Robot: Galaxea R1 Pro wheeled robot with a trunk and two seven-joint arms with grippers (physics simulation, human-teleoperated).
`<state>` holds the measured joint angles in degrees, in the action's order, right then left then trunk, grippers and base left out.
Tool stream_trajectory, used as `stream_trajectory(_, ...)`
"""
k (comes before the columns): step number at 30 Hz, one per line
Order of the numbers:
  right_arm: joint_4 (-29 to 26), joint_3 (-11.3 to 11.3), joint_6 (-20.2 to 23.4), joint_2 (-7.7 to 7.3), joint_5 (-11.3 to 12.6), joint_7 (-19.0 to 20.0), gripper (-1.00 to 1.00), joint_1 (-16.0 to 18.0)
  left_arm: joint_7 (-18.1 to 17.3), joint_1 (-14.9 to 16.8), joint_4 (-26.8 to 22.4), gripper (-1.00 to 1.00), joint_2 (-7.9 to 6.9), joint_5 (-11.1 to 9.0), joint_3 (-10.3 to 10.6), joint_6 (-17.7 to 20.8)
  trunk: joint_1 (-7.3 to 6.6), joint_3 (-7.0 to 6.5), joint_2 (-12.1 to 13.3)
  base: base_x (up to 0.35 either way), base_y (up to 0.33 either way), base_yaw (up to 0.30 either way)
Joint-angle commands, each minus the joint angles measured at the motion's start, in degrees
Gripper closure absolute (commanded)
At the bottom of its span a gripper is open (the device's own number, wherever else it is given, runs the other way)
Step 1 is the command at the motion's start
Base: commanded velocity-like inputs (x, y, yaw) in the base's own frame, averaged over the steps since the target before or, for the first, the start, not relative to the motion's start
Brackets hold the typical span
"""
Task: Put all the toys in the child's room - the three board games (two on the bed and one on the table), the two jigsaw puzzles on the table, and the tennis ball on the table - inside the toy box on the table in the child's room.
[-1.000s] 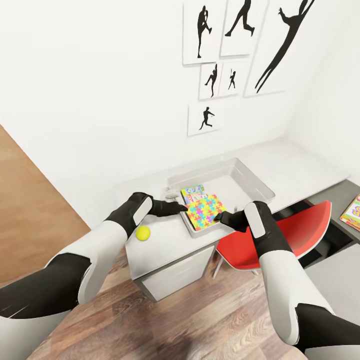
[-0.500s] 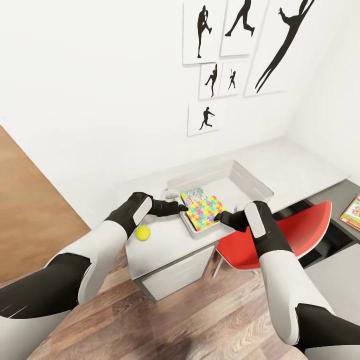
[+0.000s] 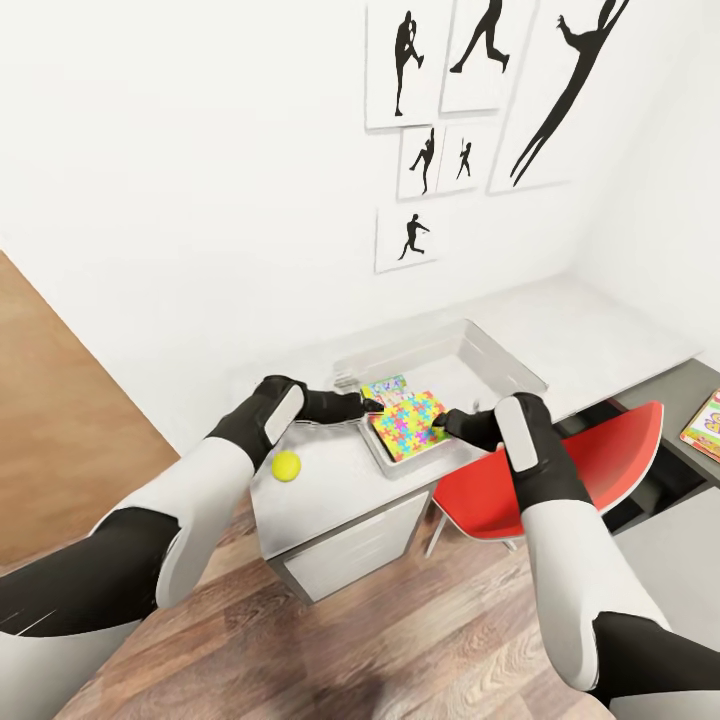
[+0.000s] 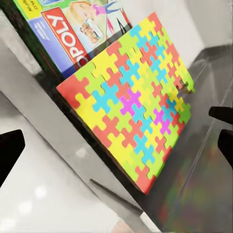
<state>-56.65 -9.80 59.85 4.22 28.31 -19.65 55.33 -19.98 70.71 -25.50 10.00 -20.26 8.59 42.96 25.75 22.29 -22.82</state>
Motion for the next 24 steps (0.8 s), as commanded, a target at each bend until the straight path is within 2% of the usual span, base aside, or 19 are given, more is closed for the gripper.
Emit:
stream_trajectory(1, -0.40, -0.14, 0.15, 0.03, 0.61, -0.56, -1.00, 0.05, -0.27, -0.03, -1.75, -1.00, 0.00, 0.24, 0.05, 1.32, 0.04, 0.10, -0.10, 0.000, 0.000, 0.000)
stream_trajectory(7, -2.37, -0.21, 0.15, 0.02, 0.61, -0.56, -1.00, 0.04, -0.46, -0.67, -7.81, -1.00, 0.00, 0.15, 0.07, 5.70, 0.04, 0.10, -0.10, 0.000, 0.000, 0.000)
stream_trajectory(9, -2.75, -0.16, 0.15, 0.05, 0.61, -0.56, -1.00, 0.04, -1.60, -0.72, -8.39, -1.00, 0.00, 0.14, 0.00, 6.40, 0.04, 0.10, -0.10, 0.000, 0.000, 0.000)
stream_trajectory(12, -3.66, -0.19, 0.15, 0.03, 0.61, -0.56, -1.00, -0.23, -6.11, -0.75, -8.99, -1.00, -0.17, 0.17, -0.02, 6.99, 0.04, 0.10, -0.10, 0.000, 0.000, 0.000)
stream_trajectory(17, -8.22, -0.17, 0.15, -0.05, 1.22, -0.56, -1.00, -3.13, -13.45, -0.75, -9.47, -1.00, -4.06, 0.10, 0.01, 7.57, 0.04, 0.10, -0.10, 0.000, 0.000, 0.000)
stream_trajectory(19, -9.00, -0.15, 0.15, -0.20, 2.16, -0.56, -1.00, -3.60, -15.56, -0.75, -9.52, -1.00, -5.08, 0.12, 0.02, 7.66, 0.04, 0.10, -0.10, 0.000, 0.000, 0.000)
stream_trajectory(24, -10.12, -0.15, 0.15, -0.72, 5.53, -0.56, -1.00, -4.99, -21.80, -0.79, -9.56, -1.00, -9.11, -0.18, 0.02, 8.14, 0.04, 0.10, -0.10, 0.000, 0.000, 0.000)
